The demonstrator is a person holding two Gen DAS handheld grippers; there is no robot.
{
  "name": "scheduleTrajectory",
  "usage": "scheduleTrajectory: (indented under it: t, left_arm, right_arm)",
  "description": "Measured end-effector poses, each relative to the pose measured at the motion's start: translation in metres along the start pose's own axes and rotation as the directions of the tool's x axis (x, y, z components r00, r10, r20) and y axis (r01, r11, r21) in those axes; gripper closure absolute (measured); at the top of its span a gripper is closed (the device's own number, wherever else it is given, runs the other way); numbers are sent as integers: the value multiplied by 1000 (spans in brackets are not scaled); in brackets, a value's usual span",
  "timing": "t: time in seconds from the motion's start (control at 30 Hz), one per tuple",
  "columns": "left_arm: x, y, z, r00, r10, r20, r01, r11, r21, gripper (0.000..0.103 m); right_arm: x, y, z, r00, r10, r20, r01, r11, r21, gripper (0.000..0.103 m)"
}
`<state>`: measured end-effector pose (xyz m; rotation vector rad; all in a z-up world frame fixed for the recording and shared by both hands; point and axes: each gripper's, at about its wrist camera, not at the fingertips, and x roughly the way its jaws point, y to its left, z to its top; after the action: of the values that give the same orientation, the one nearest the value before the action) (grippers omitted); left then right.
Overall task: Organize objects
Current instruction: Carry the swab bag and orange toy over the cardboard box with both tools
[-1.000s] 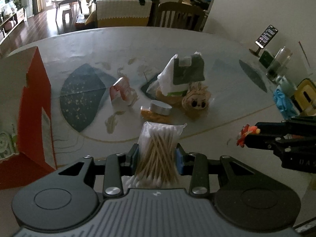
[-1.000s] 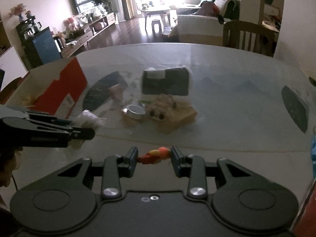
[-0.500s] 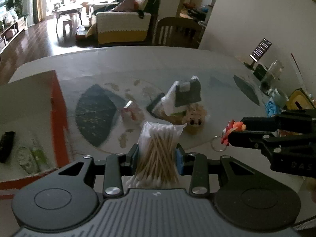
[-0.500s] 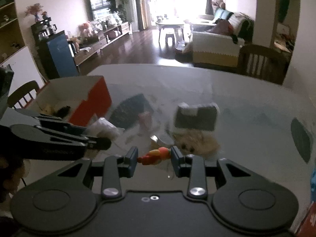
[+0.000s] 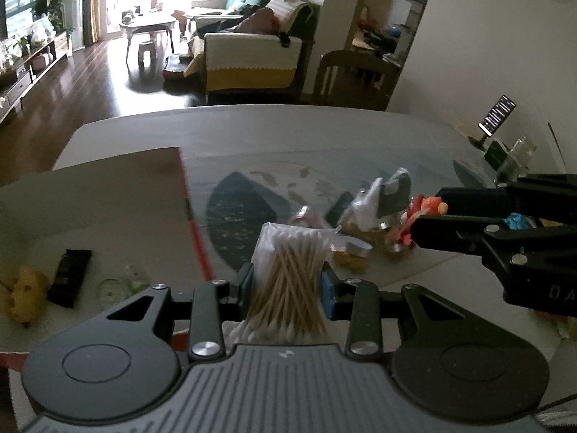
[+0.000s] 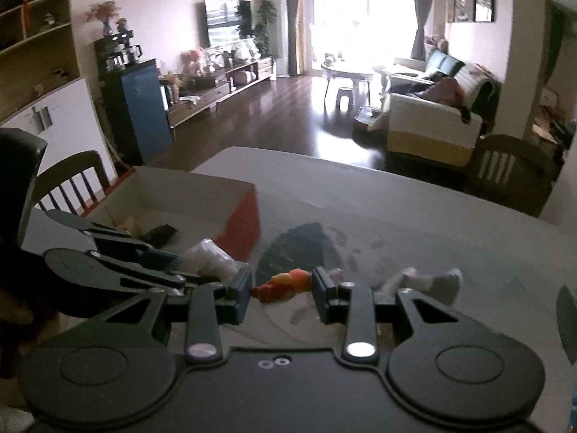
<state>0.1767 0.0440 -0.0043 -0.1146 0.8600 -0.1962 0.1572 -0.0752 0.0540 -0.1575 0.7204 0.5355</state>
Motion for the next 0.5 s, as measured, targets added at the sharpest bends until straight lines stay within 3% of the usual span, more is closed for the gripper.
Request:
scheduleTrajectory:
  t: [0.5]
  left_arm:
    - [-38, 95, 4, 997, 72, 39, -71, 997, -38, 67]
  right_arm:
    - [53, 83, 49, 997, 82, 9, -81, 994, -77, 68]
